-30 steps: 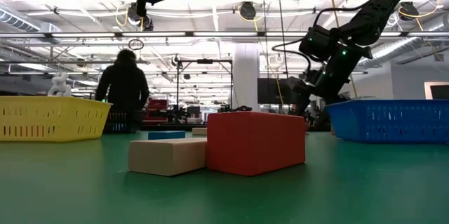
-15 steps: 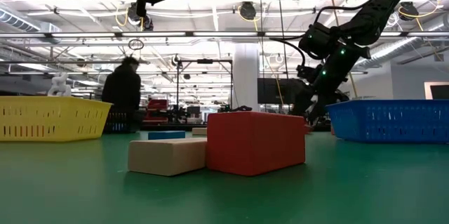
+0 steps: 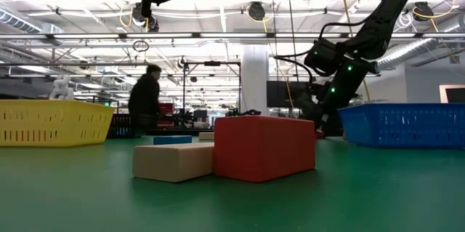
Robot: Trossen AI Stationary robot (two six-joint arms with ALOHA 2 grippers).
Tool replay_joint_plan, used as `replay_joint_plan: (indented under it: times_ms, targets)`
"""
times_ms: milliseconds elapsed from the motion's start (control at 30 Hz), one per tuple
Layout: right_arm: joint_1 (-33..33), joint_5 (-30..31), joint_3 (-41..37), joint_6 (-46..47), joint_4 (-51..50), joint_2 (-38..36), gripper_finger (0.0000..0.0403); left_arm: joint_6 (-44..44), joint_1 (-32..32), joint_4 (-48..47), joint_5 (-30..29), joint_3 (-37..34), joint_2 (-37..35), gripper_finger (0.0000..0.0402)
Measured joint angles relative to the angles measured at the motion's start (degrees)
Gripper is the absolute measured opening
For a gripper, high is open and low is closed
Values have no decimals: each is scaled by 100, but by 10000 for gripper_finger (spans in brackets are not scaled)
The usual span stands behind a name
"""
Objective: Sort & place blocks by color
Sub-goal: Put the red half-circle block into the blue basket
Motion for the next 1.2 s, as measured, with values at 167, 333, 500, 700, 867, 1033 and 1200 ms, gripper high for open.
replay_joint_plan:
  times_ms: [167,333,500,700,867,1033,1200]
  targets:
    - [4,53,11,-74,248,218,271,1,0,-2,-2,0,0,136]
    - [4,-63,17,-39,244,350,209,38,0,-34,-2,0,0,136]
    - [-9,-260,12,340,251,339,115,37,0,-36,-2,0,-1,136]
    - [-11,-708,4,695,217,-12,114,35,0,-35,-2,0,0,136]
    - [21,-1339,-20,942,145,-732,114,33,-2,-33,0,0,0,136]
    - [190,-1923,-15,1556,163,-1460,114,31,0,-39,-2,0,0,136]
    - [786,-2541,-11,2141,185,-2073,114,31,-1,-104,-1,0,0,136]
